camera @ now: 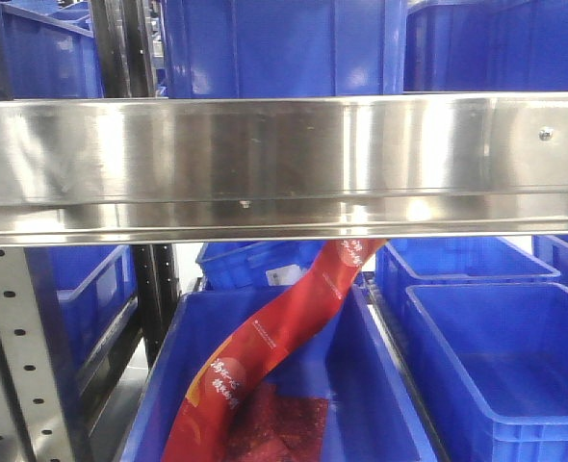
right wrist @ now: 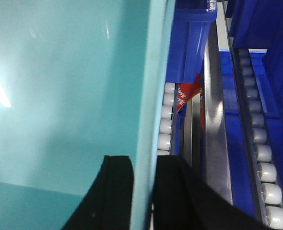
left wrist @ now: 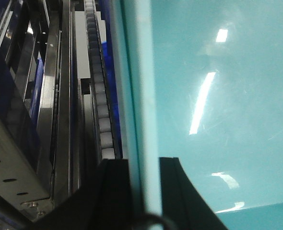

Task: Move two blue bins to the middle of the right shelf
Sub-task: 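Raise the teal bin with both grippers above the upper shelf rail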

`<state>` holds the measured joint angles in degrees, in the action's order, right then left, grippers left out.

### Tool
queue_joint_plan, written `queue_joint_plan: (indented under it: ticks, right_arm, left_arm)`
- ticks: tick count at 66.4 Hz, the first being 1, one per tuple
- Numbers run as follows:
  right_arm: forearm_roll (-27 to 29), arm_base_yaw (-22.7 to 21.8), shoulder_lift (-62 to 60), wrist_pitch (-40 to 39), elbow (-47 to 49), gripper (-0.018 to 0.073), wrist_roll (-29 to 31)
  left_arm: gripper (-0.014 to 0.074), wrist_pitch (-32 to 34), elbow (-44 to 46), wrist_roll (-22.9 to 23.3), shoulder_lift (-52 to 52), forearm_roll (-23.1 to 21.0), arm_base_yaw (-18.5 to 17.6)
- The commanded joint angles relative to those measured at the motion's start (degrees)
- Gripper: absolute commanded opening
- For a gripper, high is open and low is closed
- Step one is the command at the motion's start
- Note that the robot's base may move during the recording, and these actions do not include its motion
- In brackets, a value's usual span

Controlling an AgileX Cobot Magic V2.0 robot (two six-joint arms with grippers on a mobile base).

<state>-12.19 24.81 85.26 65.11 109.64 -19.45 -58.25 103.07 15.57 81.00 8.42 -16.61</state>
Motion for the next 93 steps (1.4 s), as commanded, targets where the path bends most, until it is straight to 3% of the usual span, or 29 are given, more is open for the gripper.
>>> queue_joint_plan:
  ticks: [1, 93]
  right_arm:
    - [-2.0, -0.3, -1.3, -2.6, 1.1, -0.0165, 1.0]
    - [-2.0, -0.3, -1.3, -3.7, 1.1, -0.0165, 1.0]
  left_arm:
    - [-0.0111, 5.3, 1.0, -0.5, -1.0, 2.5, 0.2]
    - [-0.0111, 5.8, 1.0, -0.5, -1.0, 2.5, 0.2]
